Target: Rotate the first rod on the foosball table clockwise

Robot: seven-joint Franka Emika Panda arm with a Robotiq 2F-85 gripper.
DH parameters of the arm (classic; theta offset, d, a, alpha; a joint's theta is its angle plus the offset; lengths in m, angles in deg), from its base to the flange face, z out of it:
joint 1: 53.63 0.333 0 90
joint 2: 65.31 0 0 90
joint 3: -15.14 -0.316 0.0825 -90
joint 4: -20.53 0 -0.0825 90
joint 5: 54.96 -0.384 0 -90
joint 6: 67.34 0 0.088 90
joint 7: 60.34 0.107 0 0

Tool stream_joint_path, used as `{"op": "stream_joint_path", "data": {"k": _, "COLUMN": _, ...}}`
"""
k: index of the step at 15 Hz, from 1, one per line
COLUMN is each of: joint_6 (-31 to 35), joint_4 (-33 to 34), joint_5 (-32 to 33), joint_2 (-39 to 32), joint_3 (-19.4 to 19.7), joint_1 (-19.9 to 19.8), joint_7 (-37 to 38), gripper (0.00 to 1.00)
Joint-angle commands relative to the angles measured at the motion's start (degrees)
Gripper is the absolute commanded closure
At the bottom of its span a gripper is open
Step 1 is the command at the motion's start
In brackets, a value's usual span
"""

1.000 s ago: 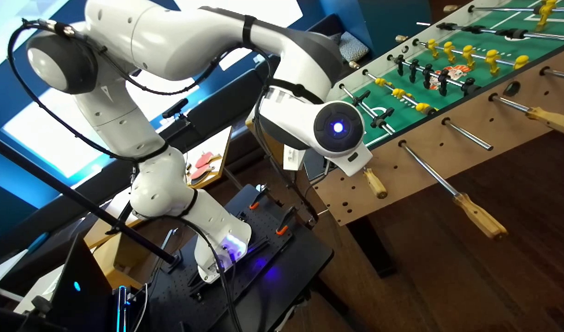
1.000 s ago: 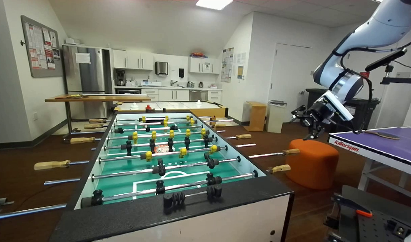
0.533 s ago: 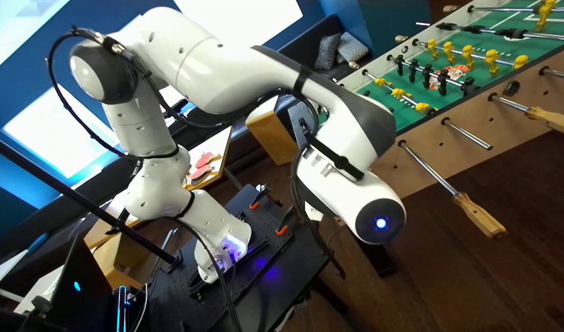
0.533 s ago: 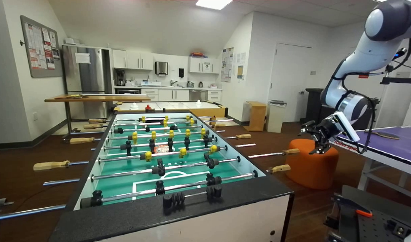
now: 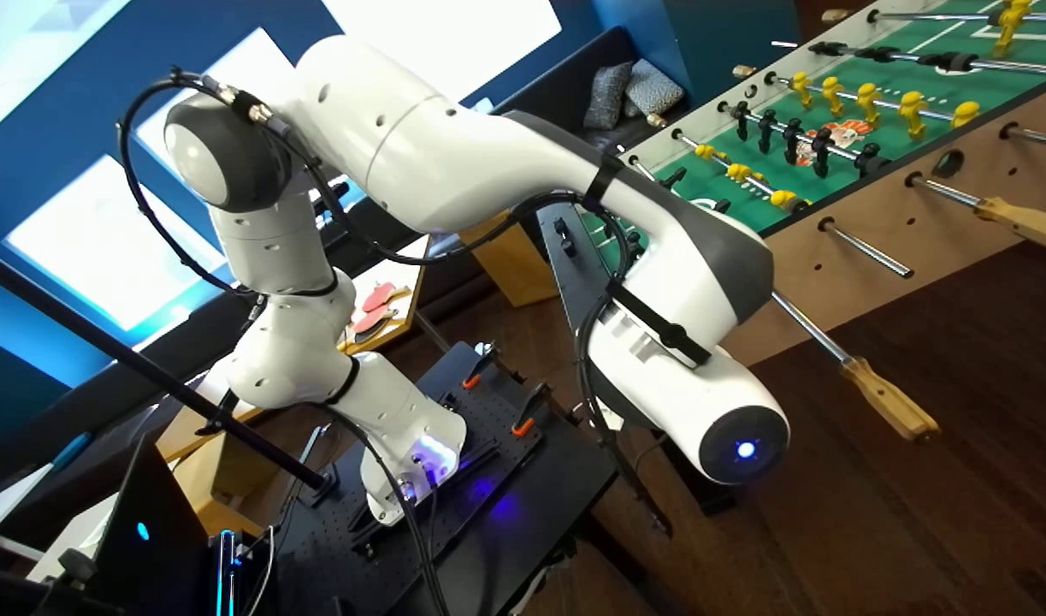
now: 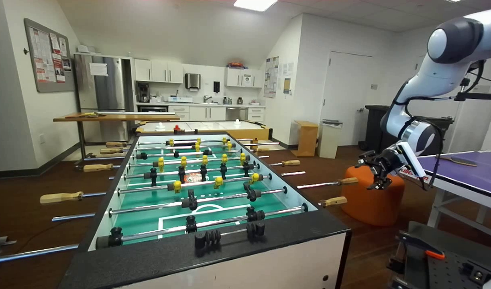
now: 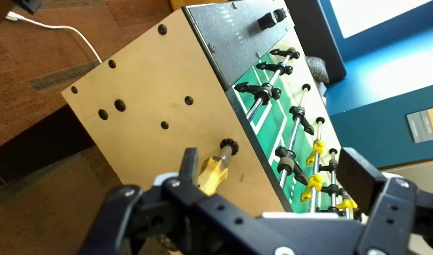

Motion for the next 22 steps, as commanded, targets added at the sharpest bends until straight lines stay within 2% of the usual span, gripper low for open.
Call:
{"op": "stream_joint_path", "data": {"k": 1, "joint_6": 1.0, "joint_4": 2.7, "joint_5": -1.8, "joint_2": -3.7, "joint_3": -3.4, "joint_1": -3.1, "joint_7": -9.8, "gripper": 0.00}}
{"op": "stream_joint_path", "data": {"k": 4, "joint_6": 0.8, "joint_4": 4.7, "joint_5": -3.3, "joint_2": -7.4, "joint_3": -5.0, "joint_1": -5.4, "joint_7": -18.5, "gripper": 0.00}}
{"op": "stream_joint_path", "data": {"k": 7, "joint_6": 1.0, "joint_4": 7.6, "joint_5": -5.9, "joint_2": -12.1, "joint_3": -5.9, "joint_1": -7.6, "joint_7": -23.6, "gripper": 0.00}}
{"op": "stream_joint_path", "data": {"k": 11, "joint_6": 1.2, "joint_4": 12.3, "joint_5": -10.4, "joint_2": -18.1, "joint_3": -6.8, "joint_1": -9.5, "joint_7": -23.7, "gripper": 0.00}}
{"op": "stream_joint_path", "data": {"k": 12, "joint_6": 0.7, "joint_4": 9.6, "joint_5": -8.6, "joint_2": -15.8, "joint_3": -5.8, "joint_1": -8.6, "joint_7": -23.5, "gripper": 0.00}}
{"op": "stream_joint_path", "data": {"k": 22, "joint_6": 0.1, "joint_4": 14.1, "joint_5": -11.8, "joint_2": -22.4, "joint_3": -8.3, "joint_1": -10.1, "joint_7": -24.3, "gripper": 0.00}}
